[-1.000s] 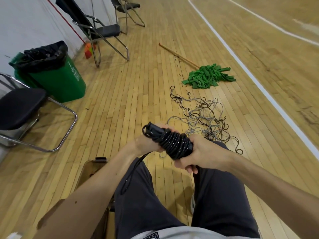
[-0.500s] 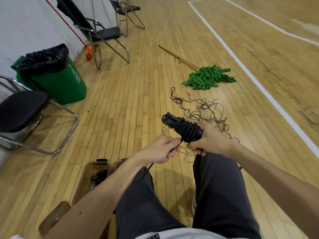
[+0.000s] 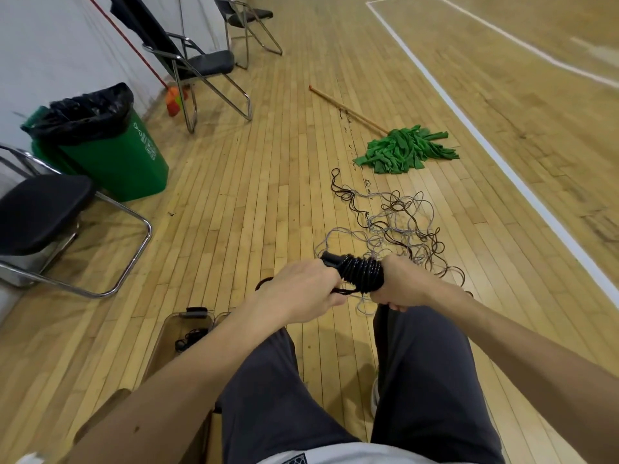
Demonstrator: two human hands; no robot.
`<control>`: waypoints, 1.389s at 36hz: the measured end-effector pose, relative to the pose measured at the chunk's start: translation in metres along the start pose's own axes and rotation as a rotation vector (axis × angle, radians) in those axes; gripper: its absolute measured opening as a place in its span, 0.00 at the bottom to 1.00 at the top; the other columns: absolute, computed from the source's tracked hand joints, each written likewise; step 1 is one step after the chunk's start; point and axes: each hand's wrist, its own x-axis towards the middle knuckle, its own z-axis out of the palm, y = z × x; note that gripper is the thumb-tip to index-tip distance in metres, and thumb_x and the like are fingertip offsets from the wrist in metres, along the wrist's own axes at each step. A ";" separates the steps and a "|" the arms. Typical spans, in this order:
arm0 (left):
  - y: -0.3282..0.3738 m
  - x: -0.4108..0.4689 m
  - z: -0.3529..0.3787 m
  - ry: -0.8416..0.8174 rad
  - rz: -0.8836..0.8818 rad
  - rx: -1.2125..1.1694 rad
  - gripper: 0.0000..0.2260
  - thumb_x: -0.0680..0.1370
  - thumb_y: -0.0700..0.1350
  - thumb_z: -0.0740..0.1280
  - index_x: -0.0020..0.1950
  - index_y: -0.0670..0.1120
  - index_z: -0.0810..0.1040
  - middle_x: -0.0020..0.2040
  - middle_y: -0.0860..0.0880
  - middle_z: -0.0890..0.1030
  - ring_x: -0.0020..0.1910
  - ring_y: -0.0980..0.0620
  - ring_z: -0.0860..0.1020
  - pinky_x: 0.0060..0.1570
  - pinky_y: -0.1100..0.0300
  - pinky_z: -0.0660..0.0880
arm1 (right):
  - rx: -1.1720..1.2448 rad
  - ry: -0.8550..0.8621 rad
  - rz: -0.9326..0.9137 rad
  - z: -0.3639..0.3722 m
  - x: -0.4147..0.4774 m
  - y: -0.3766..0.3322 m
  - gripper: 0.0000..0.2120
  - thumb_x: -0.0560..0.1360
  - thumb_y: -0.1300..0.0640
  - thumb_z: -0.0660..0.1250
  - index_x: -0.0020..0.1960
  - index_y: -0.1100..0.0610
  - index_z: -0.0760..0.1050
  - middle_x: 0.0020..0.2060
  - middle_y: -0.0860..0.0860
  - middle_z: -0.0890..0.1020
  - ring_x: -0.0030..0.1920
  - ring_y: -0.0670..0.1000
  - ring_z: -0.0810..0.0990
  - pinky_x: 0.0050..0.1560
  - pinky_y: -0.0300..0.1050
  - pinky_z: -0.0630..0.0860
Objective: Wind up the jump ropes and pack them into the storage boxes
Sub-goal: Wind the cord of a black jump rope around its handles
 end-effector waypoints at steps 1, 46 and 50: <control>0.001 0.001 -0.002 0.002 0.020 0.055 0.15 0.83 0.55 0.63 0.52 0.44 0.80 0.33 0.54 0.69 0.37 0.49 0.73 0.38 0.56 0.69 | -0.019 -0.041 0.015 0.001 -0.001 -0.003 0.02 0.71 0.66 0.68 0.40 0.62 0.77 0.27 0.55 0.80 0.26 0.52 0.78 0.33 0.46 0.79; -0.030 0.010 0.000 0.180 -0.015 -1.193 0.15 0.78 0.30 0.65 0.41 0.49 0.80 0.36 0.55 0.81 0.36 0.60 0.78 0.38 0.63 0.75 | 0.581 -0.462 -0.526 0.003 -0.038 -0.040 0.11 0.74 0.74 0.70 0.40 0.59 0.77 0.31 0.50 0.79 0.29 0.49 0.77 0.30 0.39 0.74; -0.017 0.010 0.002 0.283 -0.152 -1.293 0.11 0.81 0.34 0.63 0.39 0.42 0.76 0.30 0.52 0.77 0.27 0.60 0.74 0.27 0.67 0.71 | 0.720 -0.411 -0.503 0.007 -0.031 -0.037 0.07 0.71 0.67 0.73 0.39 0.58 0.78 0.30 0.55 0.77 0.29 0.51 0.75 0.29 0.40 0.73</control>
